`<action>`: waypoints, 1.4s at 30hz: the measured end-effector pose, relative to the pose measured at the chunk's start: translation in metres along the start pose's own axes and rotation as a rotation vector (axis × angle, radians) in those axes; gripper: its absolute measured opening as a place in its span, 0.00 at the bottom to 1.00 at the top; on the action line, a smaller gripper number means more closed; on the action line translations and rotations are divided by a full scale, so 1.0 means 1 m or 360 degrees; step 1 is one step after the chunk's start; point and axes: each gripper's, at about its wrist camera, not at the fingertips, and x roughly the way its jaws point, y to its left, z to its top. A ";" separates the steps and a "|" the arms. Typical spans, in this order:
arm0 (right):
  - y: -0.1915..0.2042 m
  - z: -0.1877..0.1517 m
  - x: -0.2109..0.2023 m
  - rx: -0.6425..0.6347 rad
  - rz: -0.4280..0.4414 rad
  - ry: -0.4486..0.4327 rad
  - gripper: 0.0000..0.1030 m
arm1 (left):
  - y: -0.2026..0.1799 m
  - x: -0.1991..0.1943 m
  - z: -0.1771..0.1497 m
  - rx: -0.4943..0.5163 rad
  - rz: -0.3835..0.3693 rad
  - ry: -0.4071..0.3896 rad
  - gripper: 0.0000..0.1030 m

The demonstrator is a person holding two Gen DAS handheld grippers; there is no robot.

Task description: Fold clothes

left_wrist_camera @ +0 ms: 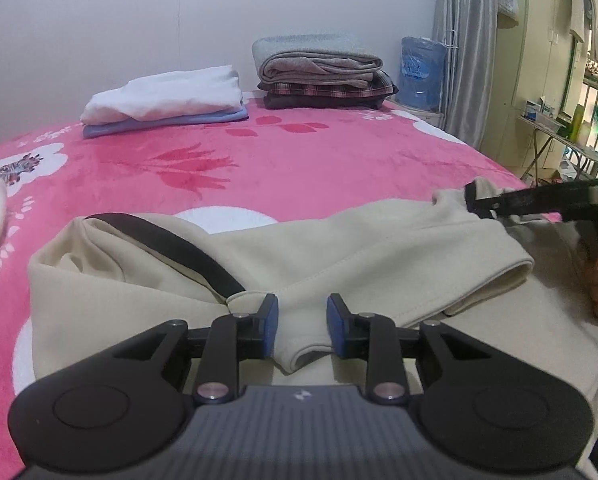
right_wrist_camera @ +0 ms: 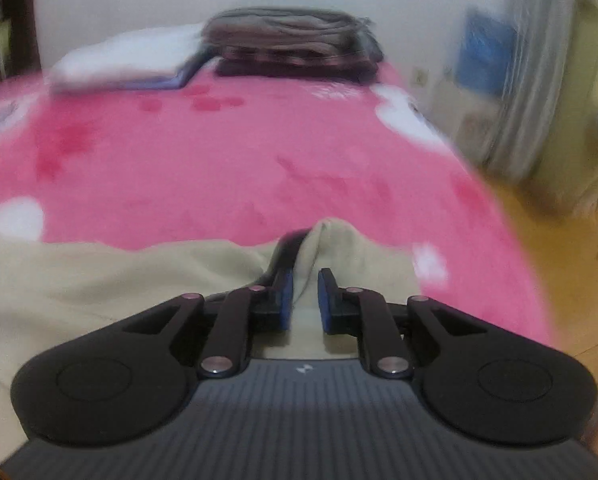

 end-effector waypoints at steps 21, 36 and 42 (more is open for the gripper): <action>-0.006 0.023 0.011 0.0309 0.0128 -0.0016 0.00 | 0.001 -0.001 -0.002 -0.0014 -0.0003 -0.0010 0.27; 0.063 -0.021 -0.054 -0.0268 0.0270 0.0004 0.08 | 0.000 -0.002 -0.003 -0.0012 0.0000 -0.0017 0.27; 0.069 -0.015 -0.061 -0.0232 0.0256 0.0026 0.09 | 0.003 -0.003 -0.004 -0.0035 -0.0015 -0.0024 0.27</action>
